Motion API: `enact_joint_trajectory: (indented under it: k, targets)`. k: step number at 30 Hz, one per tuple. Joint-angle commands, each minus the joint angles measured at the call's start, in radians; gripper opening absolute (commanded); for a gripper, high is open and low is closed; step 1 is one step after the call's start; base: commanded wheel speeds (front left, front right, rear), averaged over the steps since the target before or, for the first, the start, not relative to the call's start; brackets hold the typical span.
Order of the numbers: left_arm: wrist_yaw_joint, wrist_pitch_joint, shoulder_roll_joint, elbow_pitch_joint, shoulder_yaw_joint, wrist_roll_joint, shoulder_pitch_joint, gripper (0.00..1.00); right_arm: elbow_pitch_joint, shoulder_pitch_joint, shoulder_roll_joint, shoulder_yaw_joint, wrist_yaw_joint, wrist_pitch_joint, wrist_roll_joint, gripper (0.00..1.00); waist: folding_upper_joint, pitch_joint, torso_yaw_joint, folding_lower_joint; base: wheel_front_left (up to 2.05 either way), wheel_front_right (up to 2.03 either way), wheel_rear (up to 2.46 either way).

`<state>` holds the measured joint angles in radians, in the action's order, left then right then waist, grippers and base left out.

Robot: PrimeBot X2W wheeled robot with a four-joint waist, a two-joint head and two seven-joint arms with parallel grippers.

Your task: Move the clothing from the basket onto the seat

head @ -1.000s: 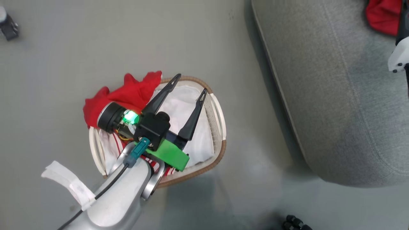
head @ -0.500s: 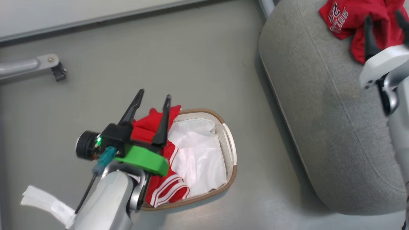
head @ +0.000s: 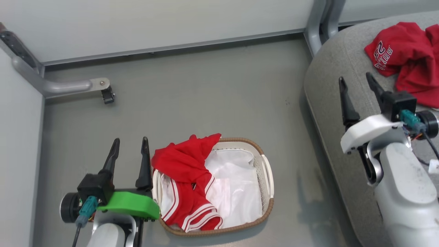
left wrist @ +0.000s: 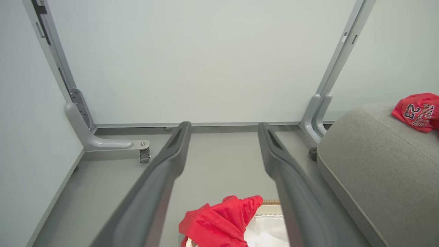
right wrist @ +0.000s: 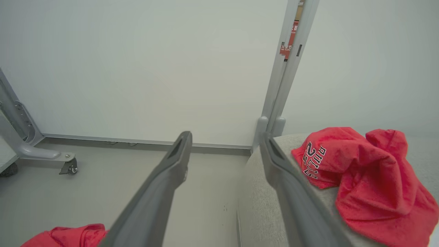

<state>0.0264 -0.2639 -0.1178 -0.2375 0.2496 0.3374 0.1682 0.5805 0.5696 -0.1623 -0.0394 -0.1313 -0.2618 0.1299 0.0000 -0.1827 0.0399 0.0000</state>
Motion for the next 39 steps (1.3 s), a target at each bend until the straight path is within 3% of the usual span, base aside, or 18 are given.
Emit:
enact_joint_trajectory:
  k: [1, 8, 16, 39]
  targets:
    - [-0.007, -0.001, 0.007, 0.003, -0.017, -0.014, -0.028, 1.00, -0.035, -0.050, 0.010, 0.014, 0.001, -0.004, -0.016, 1.00, 0.0000, 0.038, -0.033, 0.0000, 0.00, 0.00, 0.00]
    - [-0.027, -0.001, 0.038, 0.012, -0.087, -0.031, -0.128, 1.00, -0.208, -0.266, 0.089, 0.049, 0.001, -0.005, -0.034, 1.00, 0.0000, 0.076, -0.043, 0.0000, 0.00, 0.00, 0.00]
    - [-0.059, -0.001, 0.058, -0.009, -0.109, -0.060, -0.174, 1.00, -0.280, -0.422, 0.109, 0.054, 0.001, -0.005, 0.008, 1.00, 0.0000, 0.101, -0.060, 0.0000, 0.00, 0.00, 0.00]
    - [-0.069, -0.001, 0.067, -0.043, -0.109, -0.061, -0.176, 1.00, -0.266, -0.471, 0.110, 0.014, 0.001, -0.005, 0.050, 1.00, 0.0000, 0.127, -0.053, 0.0000, 0.00, 0.00, 0.00]
